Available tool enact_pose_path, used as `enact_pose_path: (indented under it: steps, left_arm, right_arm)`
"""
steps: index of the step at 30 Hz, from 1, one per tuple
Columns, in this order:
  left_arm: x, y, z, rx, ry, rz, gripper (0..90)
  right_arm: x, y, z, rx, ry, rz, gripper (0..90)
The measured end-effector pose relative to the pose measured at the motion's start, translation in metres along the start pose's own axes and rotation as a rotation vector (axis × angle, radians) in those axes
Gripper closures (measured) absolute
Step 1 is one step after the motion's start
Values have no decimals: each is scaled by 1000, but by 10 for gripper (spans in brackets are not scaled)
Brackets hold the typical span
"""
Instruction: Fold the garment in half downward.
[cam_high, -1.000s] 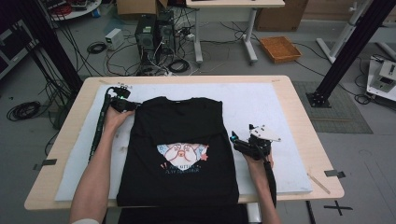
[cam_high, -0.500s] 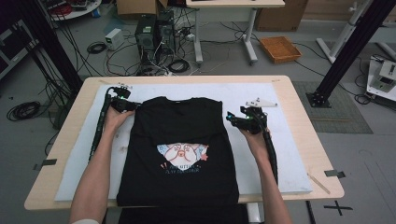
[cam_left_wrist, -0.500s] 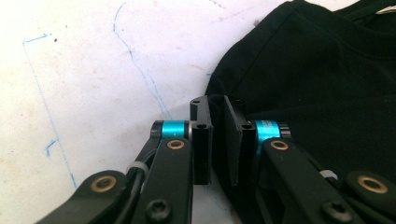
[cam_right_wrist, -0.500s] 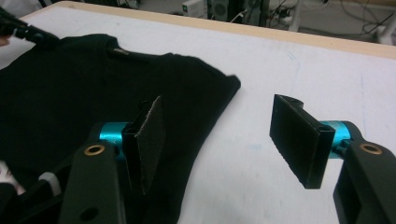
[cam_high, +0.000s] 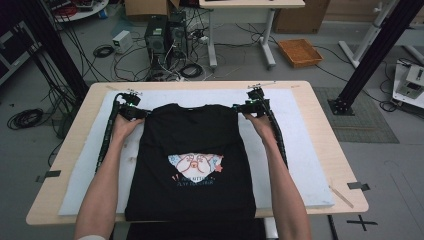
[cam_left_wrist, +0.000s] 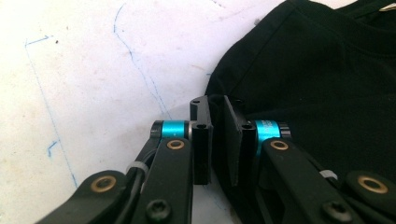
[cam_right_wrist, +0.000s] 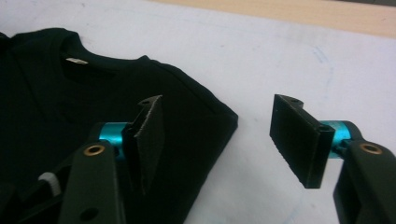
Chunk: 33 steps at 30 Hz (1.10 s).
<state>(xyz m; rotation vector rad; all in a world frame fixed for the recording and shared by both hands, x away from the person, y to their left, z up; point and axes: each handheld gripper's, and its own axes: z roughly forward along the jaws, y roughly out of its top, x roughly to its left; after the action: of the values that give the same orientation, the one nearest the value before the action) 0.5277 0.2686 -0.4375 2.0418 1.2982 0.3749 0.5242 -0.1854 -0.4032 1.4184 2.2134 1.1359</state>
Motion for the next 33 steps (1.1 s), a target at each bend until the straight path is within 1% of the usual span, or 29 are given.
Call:
enact_pose_path:
  steps: [1, 3, 6, 7, 8, 10, 11, 14, 17, 19, 21, 24, 25, 27, 29, 31, 33]
  left_arm:
    - [0, 0, 0, -2, 3, 0, 816]
    - [-1, 0, 0, -1, 5, 6, 816]
    - [0, 0, 0, -3, 2, 3, 816]
    - [0, 0, 0, -4, -2, 0, 816]
    - [1, -1, 0, -4, -3, -2, 816]
    - [1, -1, 0, -4, -3, -1, 816]
    - [0, -1, 0, -6, -2, -3, 816]
    - [0, -1, 0, -6, -1, -2, 815]
    - [1, -1, 0, -4, -3, -4, 815]
    - [0, -1, 0, -7, -2, -6, 815]
    - [0, -1, 0, -6, -2, -7, 816]
    - [1, -1, 0, -4, -2, -2, 816]
    - [0, -1, 0, -6, -2, -3, 815]
    - [1, -1, 0, -9, -3, -6, 815]
    - [1, -2, 0, -13, -5, -11, 816]
    - [1, -2, 0, -12, -7, -10, 815]
    - [1, -2, 0, -13, -9, -11, 815]
  right_arm:
    - [-1, 1, 4, 0, -1, -4, 370]
    - [-3, 3, 11, 28, -3, 10, 368]
    - [-5, 6, 19, 60, -4, 6, 371]
    - [-4, 7, 20, 63, 0, 1, 382]
    - [-3, 8, 21, 56, 5, -10, 399]
    - [0, 9, 20, 44, -13, -37, 426]
    - [-1, 9, 20, 50, -13, -36, 435]
    - [-8, 7, 23, 72, 3, -10, 452]
    - [-14, 5, 24, 65, 30, 16, 468]
    - [-17, 5, 25, 58, 57, 23, 478]
    - [-17, 4, 26, 57, 63, 16, 478]
    - [-17, 3, 30, 63, 88, 24, 480]
    - [-16, 2, 32, 70, 87, 25, 481]
    - [-15, 1, 35, 83, 71, 19, 481]
    - [-15, 0, 37, 92, 68, 18, 483]
    - [-14, 0, 38, 101, 48, 8, 485]
    - [-13, -1, 40, 117, 40, 3, 496]
